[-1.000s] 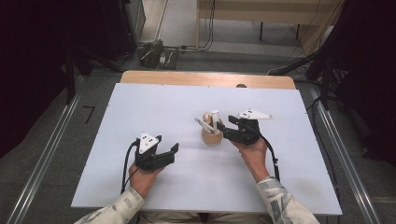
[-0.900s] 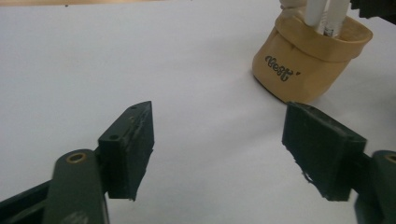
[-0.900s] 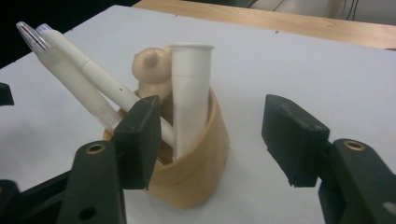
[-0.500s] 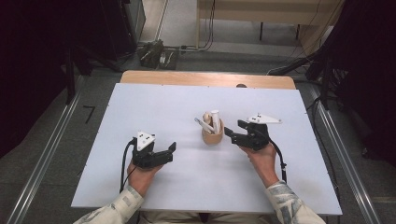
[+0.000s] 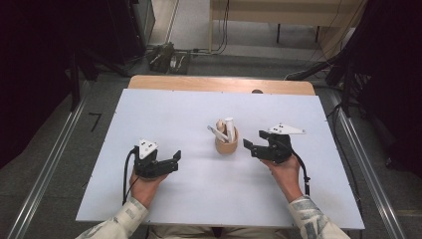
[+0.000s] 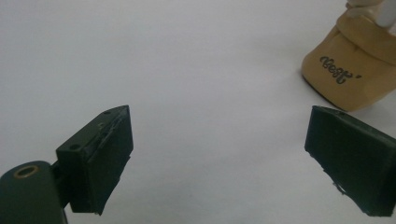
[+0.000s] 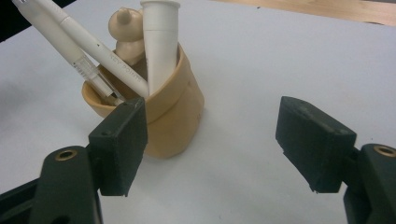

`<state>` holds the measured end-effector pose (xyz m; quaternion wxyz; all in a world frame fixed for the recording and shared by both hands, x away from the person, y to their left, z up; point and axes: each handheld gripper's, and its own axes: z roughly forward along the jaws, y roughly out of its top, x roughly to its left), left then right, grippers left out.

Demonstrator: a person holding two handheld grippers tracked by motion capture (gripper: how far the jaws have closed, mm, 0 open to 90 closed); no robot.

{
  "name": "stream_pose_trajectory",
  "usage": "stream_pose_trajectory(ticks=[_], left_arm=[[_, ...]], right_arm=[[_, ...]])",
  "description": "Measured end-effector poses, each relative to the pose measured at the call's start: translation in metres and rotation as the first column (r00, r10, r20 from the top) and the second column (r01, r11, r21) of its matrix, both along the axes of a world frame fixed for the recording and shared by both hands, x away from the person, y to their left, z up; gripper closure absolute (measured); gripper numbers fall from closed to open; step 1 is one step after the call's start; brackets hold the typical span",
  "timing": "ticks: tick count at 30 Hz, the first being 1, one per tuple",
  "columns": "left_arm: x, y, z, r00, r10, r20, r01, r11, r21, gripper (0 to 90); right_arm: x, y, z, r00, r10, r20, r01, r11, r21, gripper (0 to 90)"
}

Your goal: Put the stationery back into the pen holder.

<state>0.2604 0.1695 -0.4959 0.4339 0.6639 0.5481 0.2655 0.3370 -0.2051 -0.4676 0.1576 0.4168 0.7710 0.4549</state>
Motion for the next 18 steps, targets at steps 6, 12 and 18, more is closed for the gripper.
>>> stream_pose_trajectory(ticks=[6, 12, 18], left_arm=[[0.001, 0.006, 0.000, 0.9998, 0.020, 0.008, -0.020, 0.9998, 0.005, 8.3], [0.000, 0.006, 0.001, 0.9996, 0.024, 0.015, -0.024, 0.9996, 0.012, 8.3], [-0.001, 0.010, 0.002, 0.9991, 0.035, 0.022, -0.035, 0.9993, 0.011, 8.3]], right_arm=[[-0.002, -0.005, -0.001, 0.9999, -0.009, -0.005, 0.009, 0.9999, -0.007, 19.7], [-0.002, -0.009, -0.002, 0.9997, -0.016, -0.016, 0.015, 0.9998, -0.013, 17.5], [-0.005, -0.016, -0.001, 0.9994, -0.031, -0.014, 0.031, 0.9994, -0.016, 15.7]])
